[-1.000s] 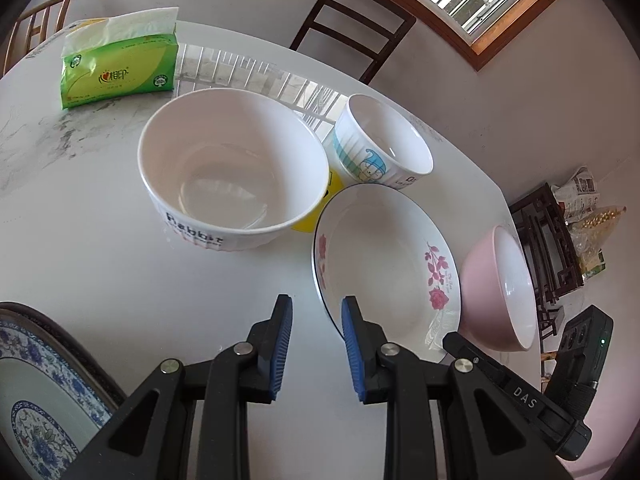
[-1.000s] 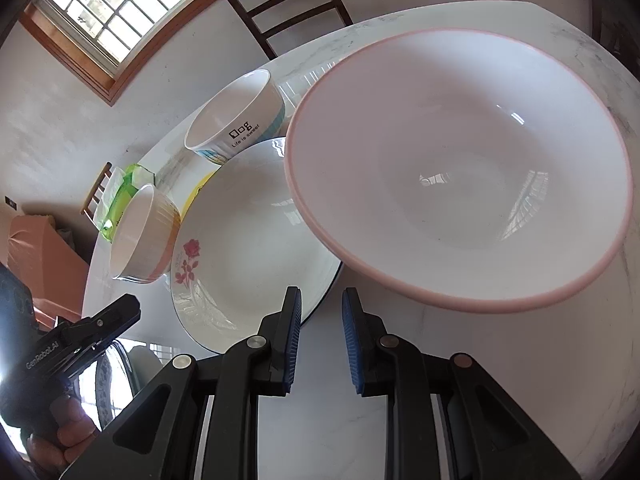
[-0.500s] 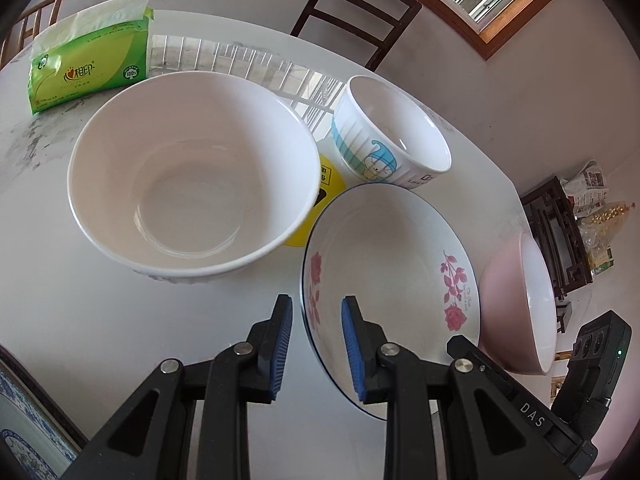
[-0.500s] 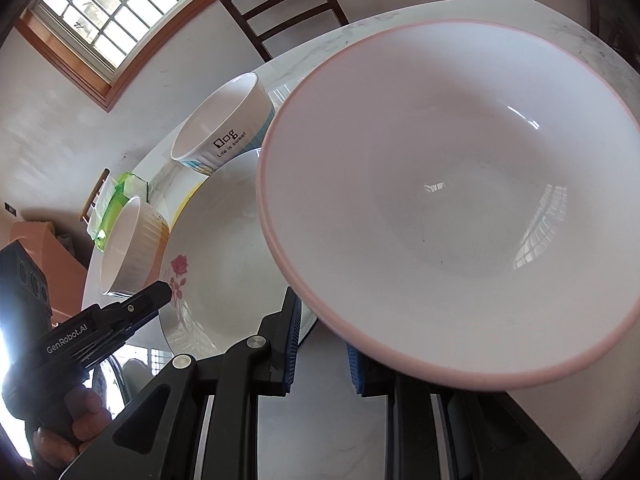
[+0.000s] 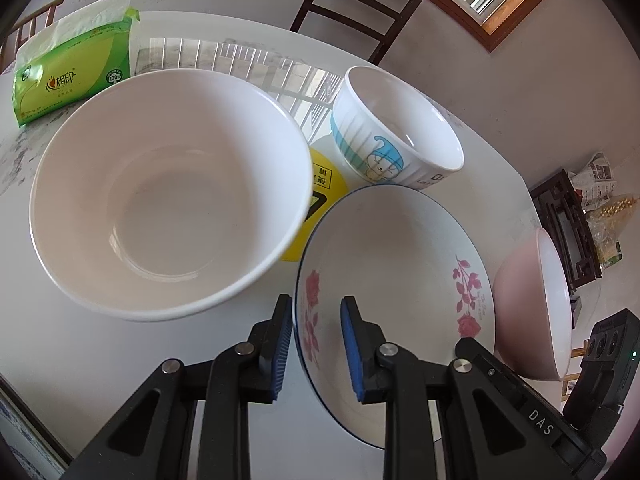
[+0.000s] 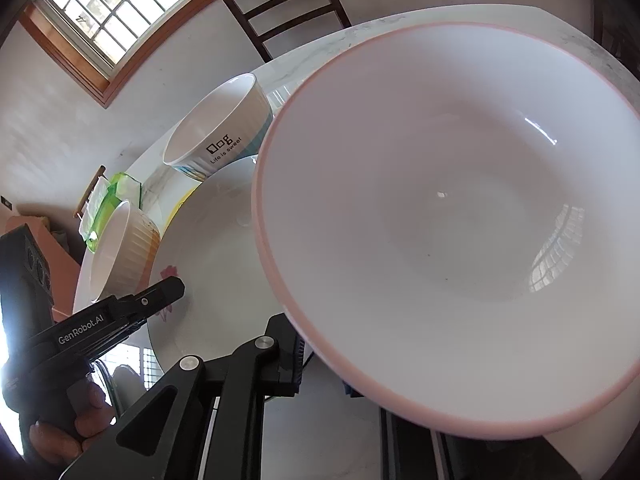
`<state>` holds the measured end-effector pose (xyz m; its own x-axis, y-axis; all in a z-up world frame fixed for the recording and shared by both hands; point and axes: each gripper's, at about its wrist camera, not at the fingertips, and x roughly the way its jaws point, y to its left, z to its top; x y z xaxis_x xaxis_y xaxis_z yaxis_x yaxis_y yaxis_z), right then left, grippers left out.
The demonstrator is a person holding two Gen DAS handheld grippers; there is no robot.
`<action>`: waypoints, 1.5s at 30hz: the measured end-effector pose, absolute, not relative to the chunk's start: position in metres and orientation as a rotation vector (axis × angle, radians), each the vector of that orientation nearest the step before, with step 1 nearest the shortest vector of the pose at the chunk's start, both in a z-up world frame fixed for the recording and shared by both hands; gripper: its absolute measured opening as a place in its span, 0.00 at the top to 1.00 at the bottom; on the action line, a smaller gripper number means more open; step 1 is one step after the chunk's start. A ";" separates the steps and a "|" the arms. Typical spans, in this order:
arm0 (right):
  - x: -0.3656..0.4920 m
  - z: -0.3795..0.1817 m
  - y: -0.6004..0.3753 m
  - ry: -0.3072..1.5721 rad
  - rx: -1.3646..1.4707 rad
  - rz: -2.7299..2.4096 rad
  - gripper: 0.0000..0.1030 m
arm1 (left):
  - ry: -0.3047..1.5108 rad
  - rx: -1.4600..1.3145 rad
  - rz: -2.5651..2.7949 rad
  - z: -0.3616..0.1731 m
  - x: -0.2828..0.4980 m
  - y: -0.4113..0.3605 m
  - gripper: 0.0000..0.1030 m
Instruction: Organize plates and bowls
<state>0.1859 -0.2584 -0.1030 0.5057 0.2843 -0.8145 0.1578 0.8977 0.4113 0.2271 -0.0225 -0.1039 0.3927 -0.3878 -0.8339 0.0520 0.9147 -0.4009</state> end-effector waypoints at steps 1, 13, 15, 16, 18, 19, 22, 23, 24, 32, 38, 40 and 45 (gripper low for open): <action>0.186 -0.103 -0.259 1.049 0.474 0.084 0.87 | 1.140 -0.323 -0.280 -0.104 0.229 -0.023 0.82; 0.176 -0.101 -0.262 1.069 0.442 0.083 0.88 | 1.176 -0.253 -0.290 -0.099 0.209 -0.034 0.84; 0.171 -0.101 -0.262 1.074 0.440 0.084 0.88 | 1.185 -0.246 -0.295 -0.098 0.201 -0.035 0.84; 0.168 -0.101 -0.262 1.077 0.440 0.084 0.88 | 1.192 -0.247 -0.295 -0.098 0.198 -0.035 0.84; 0.162 -0.101 -0.263 1.083 0.440 0.085 0.88 | 1.203 -0.245 -0.297 -0.098 0.189 -0.036 0.84; 0.158 -0.100 -0.263 1.087 0.438 0.085 0.88 | 1.208 -0.244 -0.298 -0.097 0.185 -0.036 0.84; 0.146 -0.101 -0.264 1.099 0.444 0.089 0.88 | 1.220 -0.244 -0.297 -0.096 0.169 -0.036 0.84; 0.142 -0.101 -0.264 1.102 0.444 0.092 0.88 | 1.223 -0.243 -0.298 -0.096 0.163 -0.036 0.84; 0.137 -0.100 -0.264 1.104 0.443 0.093 0.88 | 1.228 -0.247 -0.300 -0.096 0.158 -0.037 0.84; 0.103 -0.100 -0.269 1.123 0.457 0.098 0.88 | 1.260 -0.254 -0.327 -0.100 0.118 -0.035 0.84; 0.081 -0.100 -0.269 1.139 0.457 0.108 0.88 | 1.278 -0.257 -0.336 -0.101 0.104 -0.035 0.84; 0.076 -0.099 -0.270 1.145 0.454 0.111 0.88 | 1.280 -0.258 -0.337 -0.102 0.101 -0.036 0.84; 0.064 -0.099 -0.272 1.153 0.462 0.117 0.88 | 1.288 -0.274 -0.347 -0.106 0.102 -0.032 0.84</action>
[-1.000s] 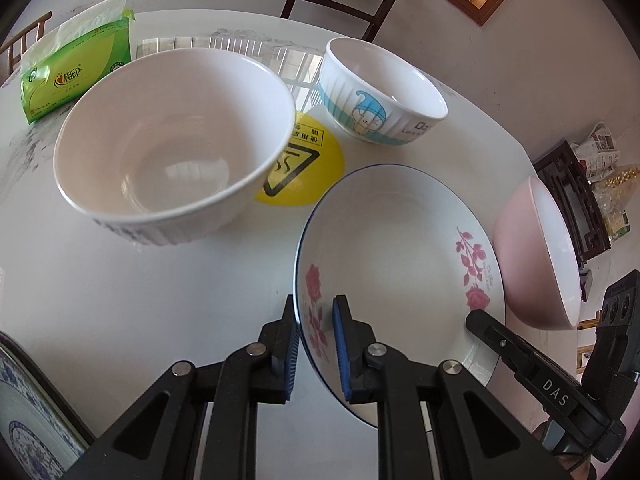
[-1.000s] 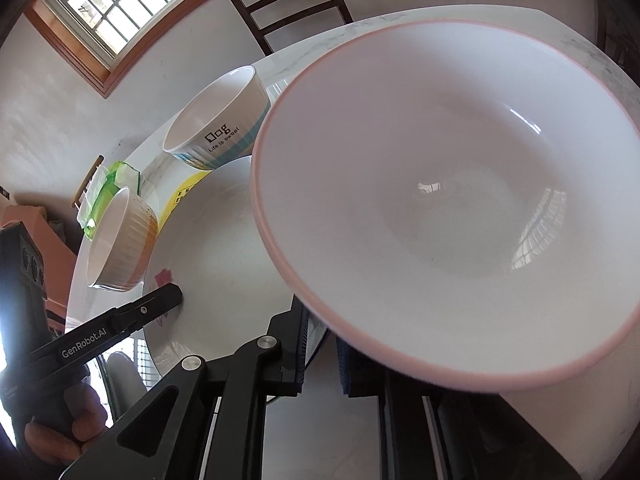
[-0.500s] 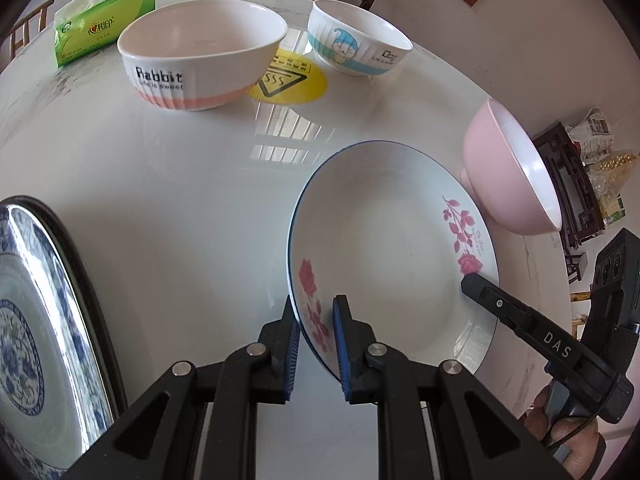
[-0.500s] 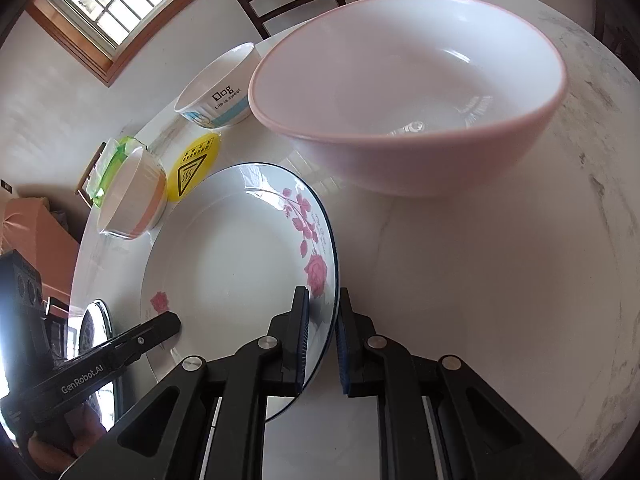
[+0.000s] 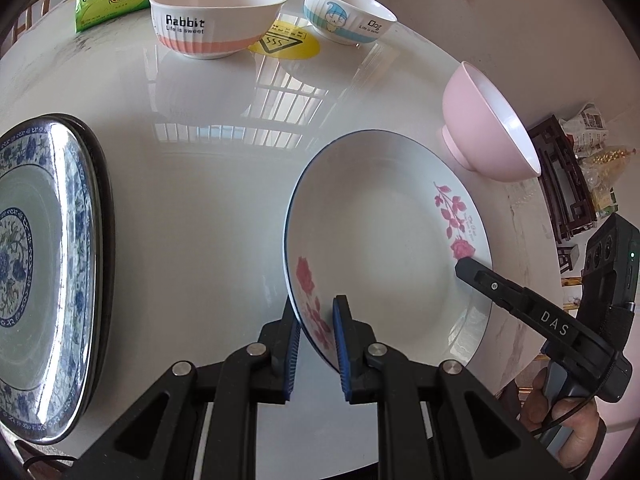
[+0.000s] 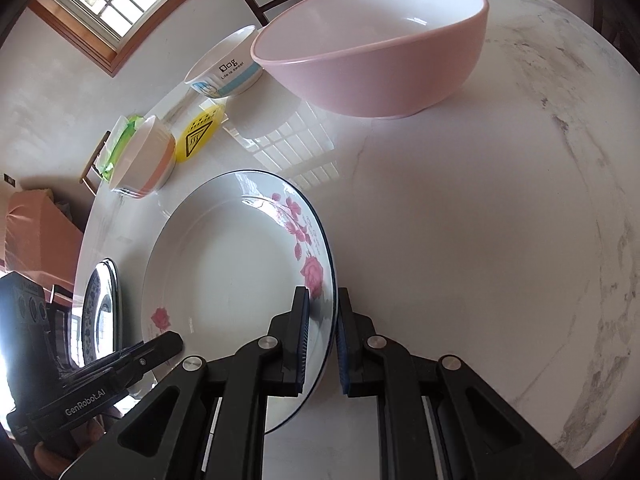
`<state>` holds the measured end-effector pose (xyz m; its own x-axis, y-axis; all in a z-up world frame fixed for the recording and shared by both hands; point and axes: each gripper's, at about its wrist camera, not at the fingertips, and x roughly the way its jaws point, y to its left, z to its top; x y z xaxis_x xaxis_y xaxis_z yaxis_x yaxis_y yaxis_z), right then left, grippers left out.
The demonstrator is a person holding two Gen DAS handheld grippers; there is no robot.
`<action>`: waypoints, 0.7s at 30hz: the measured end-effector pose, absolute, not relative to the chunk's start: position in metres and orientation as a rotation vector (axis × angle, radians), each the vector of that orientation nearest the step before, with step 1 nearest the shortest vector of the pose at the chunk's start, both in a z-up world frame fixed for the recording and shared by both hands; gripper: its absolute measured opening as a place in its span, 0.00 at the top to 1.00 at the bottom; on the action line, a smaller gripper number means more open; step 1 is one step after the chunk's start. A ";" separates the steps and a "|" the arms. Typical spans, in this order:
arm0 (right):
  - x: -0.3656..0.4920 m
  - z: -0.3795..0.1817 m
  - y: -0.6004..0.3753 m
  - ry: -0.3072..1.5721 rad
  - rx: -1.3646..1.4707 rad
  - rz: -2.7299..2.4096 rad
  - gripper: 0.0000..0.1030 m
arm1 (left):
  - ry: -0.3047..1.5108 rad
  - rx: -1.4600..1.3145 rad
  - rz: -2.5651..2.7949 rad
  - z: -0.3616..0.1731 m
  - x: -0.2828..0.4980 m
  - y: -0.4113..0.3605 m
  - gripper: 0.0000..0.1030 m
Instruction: Organize plates and bowls
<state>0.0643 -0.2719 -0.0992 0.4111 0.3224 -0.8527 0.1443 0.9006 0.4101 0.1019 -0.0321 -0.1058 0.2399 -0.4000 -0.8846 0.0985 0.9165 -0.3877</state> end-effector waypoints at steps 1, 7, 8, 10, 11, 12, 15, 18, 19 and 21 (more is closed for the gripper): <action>0.063 -0.099 -0.272 1.153 0.464 0.120 0.88 | 1.289 -0.277 -0.348 -0.106 0.105 -0.033 0.84; 0.064 -0.097 -0.275 1.145 0.479 0.124 0.88 | 1.287 -0.284 -0.334 -0.105 0.102 -0.023 0.84; 0.065 -0.097 -0.276 1.145 0.482 0.126 0.87 | 1.287 -0.285 -0.333 -0.105 0.104 -0.027 0.84; 0.065 -0.096 -0.278 1.142 0.484 0.128 0.87 | 1.278 -0.278 -0.326 -0.105 0.108 -0.027 0.84; 0.066 -0.096 -0.278 1.142 0.482 0.127 0.87 | 1.271 -0.275 -0.320 -0.103 0.108 -0.027 0.84; 0.067 -0.097 -0.278 1.141 0.483 0.130 0.87 | 1.269 -0.273 -0.316 -0.103 0.111 -0.028 0.84; 0.069 -0.099 -0.279 1.145 0.491 0.134 0.87 | 1.264 -0.277 -0.315 -0.103 0.113 -0.024 0.84; 0.071 -0.100 -0.278 1.144 0.488 0.137 0.87 | 1.261 -0.269 -0.314 -0.103 0.117 -0.024 0.84; 0.072 -0.101 -0.278 1.143 0.490 0.139 0.87 | 1.262 -0.267 -0.317 -0.103 0.119 -0.025 0.84; 0.073 -0.101 -0.277 1.135 0.482 0.143 0.87 | 1.258 -0.262 -0.317 -0.104 0.120 -0.027 0.84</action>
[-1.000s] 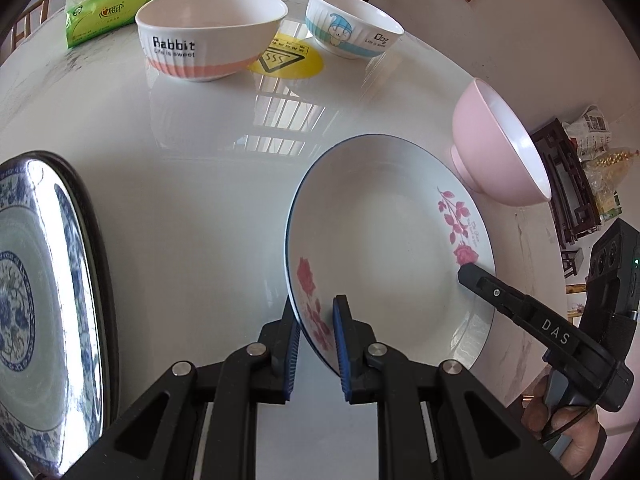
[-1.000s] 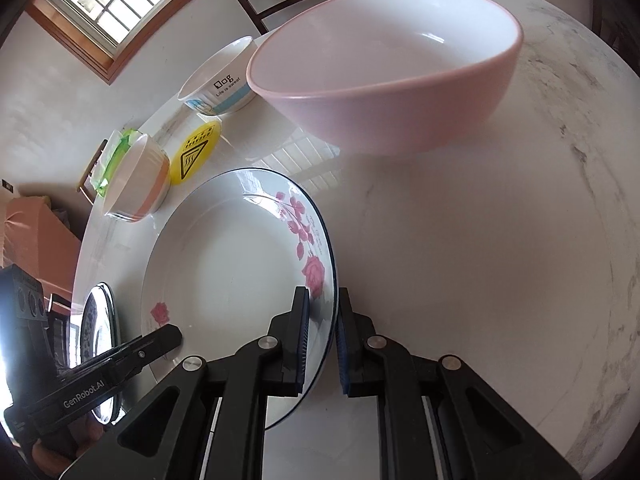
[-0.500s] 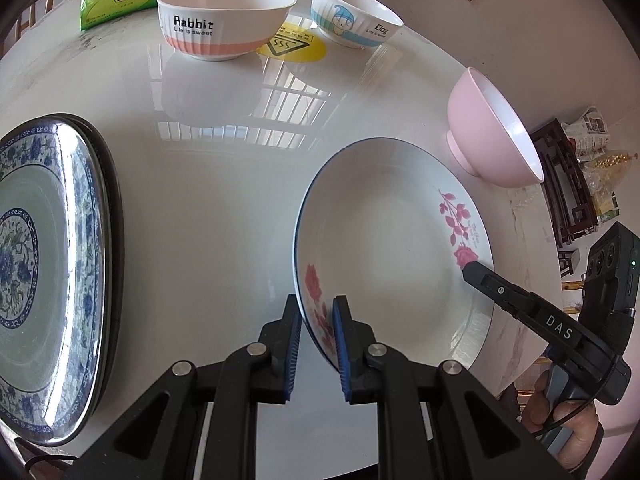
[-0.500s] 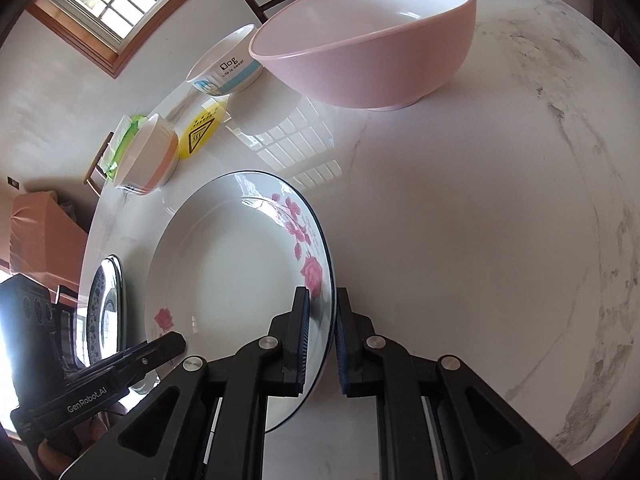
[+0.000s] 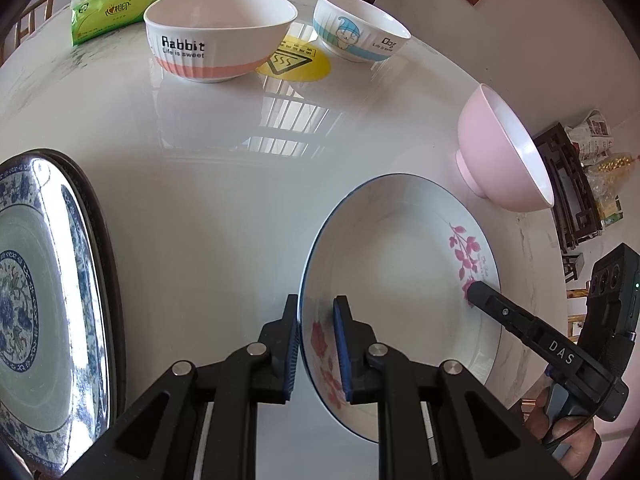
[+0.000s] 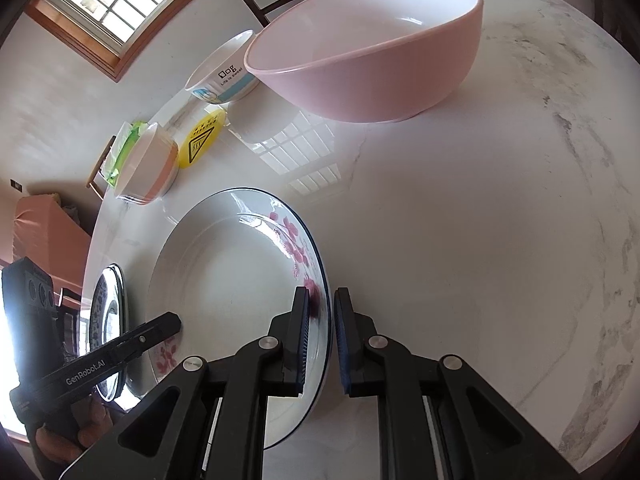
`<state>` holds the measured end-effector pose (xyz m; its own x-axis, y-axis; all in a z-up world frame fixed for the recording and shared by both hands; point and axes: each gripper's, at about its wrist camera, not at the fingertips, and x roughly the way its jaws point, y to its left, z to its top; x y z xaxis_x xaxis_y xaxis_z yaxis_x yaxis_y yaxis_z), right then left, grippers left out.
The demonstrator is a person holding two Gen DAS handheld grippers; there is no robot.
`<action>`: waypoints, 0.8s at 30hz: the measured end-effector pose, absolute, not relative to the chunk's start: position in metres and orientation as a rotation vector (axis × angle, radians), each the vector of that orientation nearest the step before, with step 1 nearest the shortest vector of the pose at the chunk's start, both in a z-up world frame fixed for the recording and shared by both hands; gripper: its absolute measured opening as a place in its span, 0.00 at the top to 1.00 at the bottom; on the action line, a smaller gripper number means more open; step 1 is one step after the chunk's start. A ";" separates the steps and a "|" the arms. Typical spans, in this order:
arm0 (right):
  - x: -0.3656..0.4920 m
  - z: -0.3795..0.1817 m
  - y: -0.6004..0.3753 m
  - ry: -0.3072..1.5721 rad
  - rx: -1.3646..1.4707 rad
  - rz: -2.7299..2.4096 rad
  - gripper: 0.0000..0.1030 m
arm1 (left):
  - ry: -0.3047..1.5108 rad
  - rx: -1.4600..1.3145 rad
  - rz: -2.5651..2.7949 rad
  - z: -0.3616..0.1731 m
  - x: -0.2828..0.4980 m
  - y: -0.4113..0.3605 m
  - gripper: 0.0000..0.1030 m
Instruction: Organize plates and bowls
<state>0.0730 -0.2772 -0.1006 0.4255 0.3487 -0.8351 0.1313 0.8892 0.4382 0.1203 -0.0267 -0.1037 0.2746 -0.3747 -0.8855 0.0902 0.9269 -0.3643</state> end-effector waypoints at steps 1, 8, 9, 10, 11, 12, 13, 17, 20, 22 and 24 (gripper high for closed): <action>0.074 -0.101 -0.277 1.134 0.481 0.146 0.87 | 1.256 -0.260 -0.316 -0.104 0.119 -0.026 0.84; 0.075 -0.100 -0.276 1.135 0.464 0.151 0.89 | 1.244 -0.246 -0.322 -0.104 0.116 -0.026 0.84; 0.075 -0.100 -0.276 1.136 0.466 0.149 0.89 | 1.244 -0.245 -0.323 -0.104 0.116 -0.026 0.84; 0.075 -0.100 -0.276 1.136 0.468 0.147 0.89 | 1.244 -0.246 -0.324 -0.104 0.117 -0.025 0.84; 0.075 -0.100 -0.276 1.136 0.465 0.146 0.89 | 1.244 -0.246 -0.324 -0.104 0.116 -0.027 0.84; 0.074 -0.100 -0.276 1.136 0.465 0.144 0.89 | 1.243 -0.245 -0.324 -0.104 0.116 -0.026 0.84; 0.074 -0.100 -0.276 1.136 0.464 0.143 0.89 | 1.242 -0.243 -0.325 -0.104 0.117 -0.027 0.84; 0.074 -0.099 -0.274 1.138 0.453 0.142 0.89 | 1.240 -0.245 -0.323 -0.103 0.116 -0.026 0.84; 0.074 -0.099 -0.274 1.139 0.456 0.141 0.89 | 1.238 -0.244 -0.323 -0.103 0.116 -0.026 0.85; 0.074 -0.098 -0.273 1.140 0.458 0.140 0.89 | 1.234 -0.243 -0.322 -0.101 0.116 -0.025 0.85; 0.074 -0.097 -0.272 1.139 0.455 0.141 0.89 | 1.230 -0.245 -0.323 -0.100 0.116 -0.024 0.85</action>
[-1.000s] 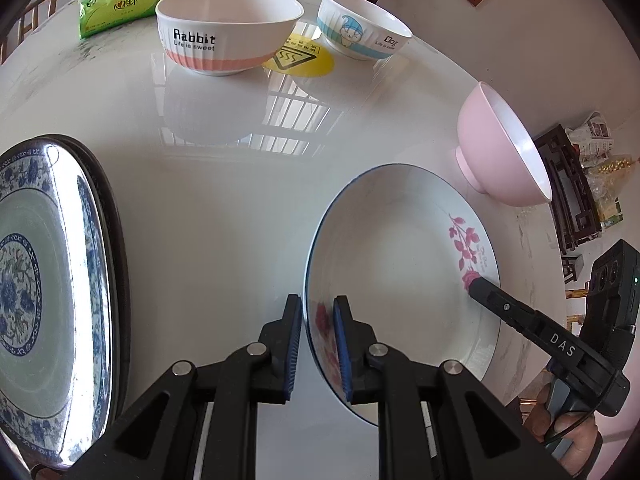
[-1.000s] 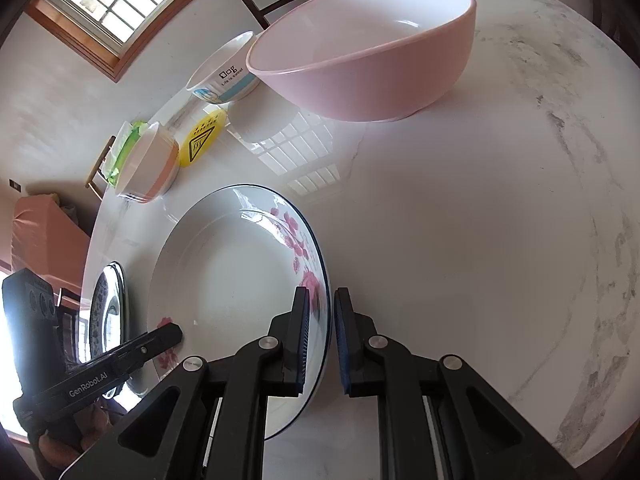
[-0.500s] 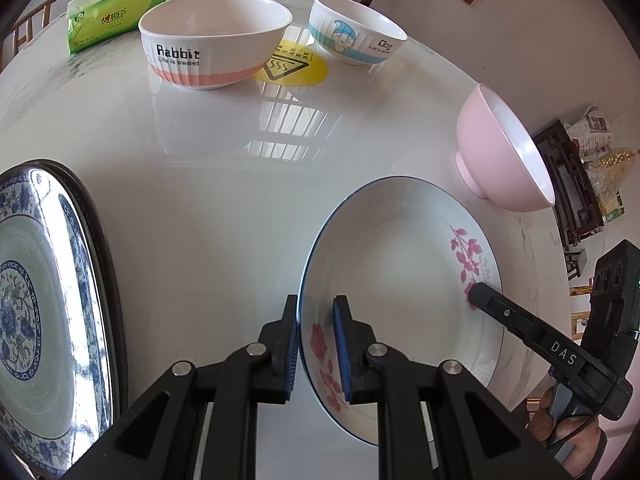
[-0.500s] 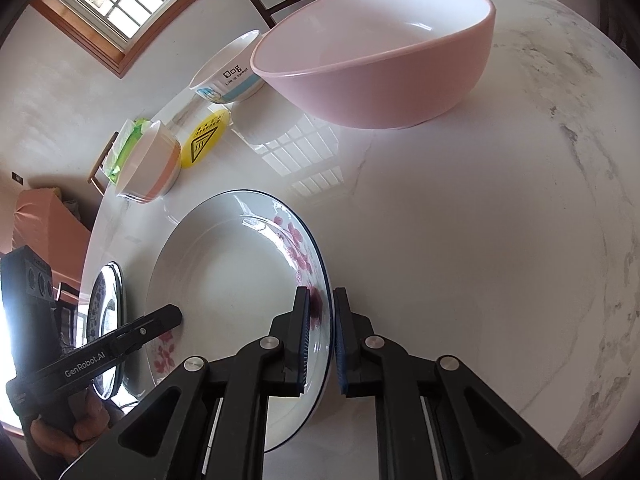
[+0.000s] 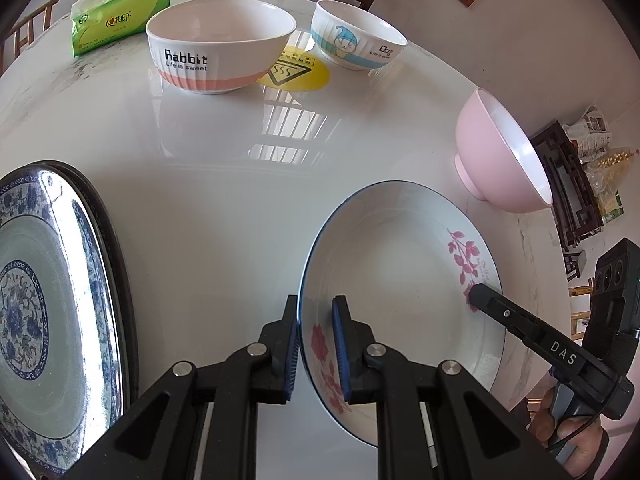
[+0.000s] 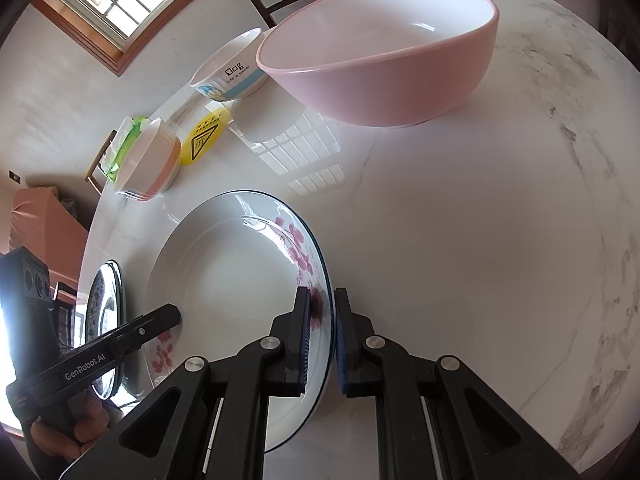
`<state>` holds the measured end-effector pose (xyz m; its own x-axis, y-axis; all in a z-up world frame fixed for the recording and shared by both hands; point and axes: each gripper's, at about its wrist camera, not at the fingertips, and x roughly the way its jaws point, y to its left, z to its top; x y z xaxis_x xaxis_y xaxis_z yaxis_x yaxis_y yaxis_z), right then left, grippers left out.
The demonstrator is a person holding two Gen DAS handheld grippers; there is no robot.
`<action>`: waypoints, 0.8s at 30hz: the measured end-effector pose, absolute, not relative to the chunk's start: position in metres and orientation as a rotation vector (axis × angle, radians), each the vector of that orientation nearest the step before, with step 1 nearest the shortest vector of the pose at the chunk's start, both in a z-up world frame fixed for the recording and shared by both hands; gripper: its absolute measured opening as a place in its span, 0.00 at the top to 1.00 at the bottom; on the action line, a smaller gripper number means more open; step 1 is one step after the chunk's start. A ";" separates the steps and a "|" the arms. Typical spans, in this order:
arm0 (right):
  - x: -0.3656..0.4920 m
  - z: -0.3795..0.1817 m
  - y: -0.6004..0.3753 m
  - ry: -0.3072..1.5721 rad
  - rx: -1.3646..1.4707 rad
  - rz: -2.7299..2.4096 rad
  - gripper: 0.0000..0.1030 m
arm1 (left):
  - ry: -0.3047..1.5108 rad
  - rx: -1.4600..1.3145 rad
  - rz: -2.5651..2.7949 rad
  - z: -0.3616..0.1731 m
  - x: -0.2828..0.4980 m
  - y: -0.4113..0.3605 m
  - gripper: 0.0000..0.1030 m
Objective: Organize plates and bowls
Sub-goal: 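Carry the pink-flowered plate toward the blue-and-white plates on the table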
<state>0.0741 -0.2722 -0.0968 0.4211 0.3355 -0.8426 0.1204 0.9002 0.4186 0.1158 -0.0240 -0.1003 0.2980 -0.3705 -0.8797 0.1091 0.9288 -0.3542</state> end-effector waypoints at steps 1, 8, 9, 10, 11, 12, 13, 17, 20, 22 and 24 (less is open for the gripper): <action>0.074 -0.096 -0.272 1.137 0.455 0.140 0.89 | 1.228 -0.245 -0.322 -0.100 0.116 -0.024 0.85; 0.075 -0.091 -0.270 1.129 0.451 0.144 0.89 | 1.212 -0.255 -0.319 -0.095 0.114 -0.020 0.85; 0.075 -0.090 -0.269 1.127 0.448 0.145 0.89 | 1.210 -0.256 -0.319 -0.093 0.113 -0.019 0.85; 0.074 -0.089 -0.269 1.126 0.450 0.146 0.89 | 1.209 -0.257 -0.318 -0.092 0.113 -0.019 0.85; 0.074 -0.088 -0.268 1.125 0.449 0.147 0.89 | 1.207 -0.260 -0.317 -0.091 0.112 -0.018 0.85; 0.074 -0.087 -0.268 1.124 0.446 0.149 0.89 | 1.204 -0.260 -0.316 -0.090 0.112 -0.017 0.86; 0.074 -0.086 -0.267 1.122 0.445 0.150 0.89 | 1.201 -0.261 -0.315 -0.089 0.112 -0.016 0.85; 0.075 -0.081 -0.264 1.114 0.440 0.158 0.89 | 1.191 -0.273 -0.308 -0.086 0.110 -0.010 0.86; 0.077 -0.078 -0.260 1.109 0.430 0.163 0.89 | 1.185 -0.281 -0.299 -0.085 0.110 -0.004 0.86; 0.078 -0.076 -0.256 1.107 0.426 0.167 0.89 | 1.179 -0.285 -0.292 -0.083 0.109 0.000 0.85; 0.079 -0.074 -0.252 1.107 0.420 0.174 0.89 | 1.174 -0.292 -0.286 -0.082 0.109 0.005 0.85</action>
<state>0.0785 -0.2518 -0.0738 0.4440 0.3416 -0.8284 0.0704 0.9083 0.4123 0.1086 0.0051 -0.0815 0.3591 -0.3682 -0.8576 0.0670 0.9267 -0.3698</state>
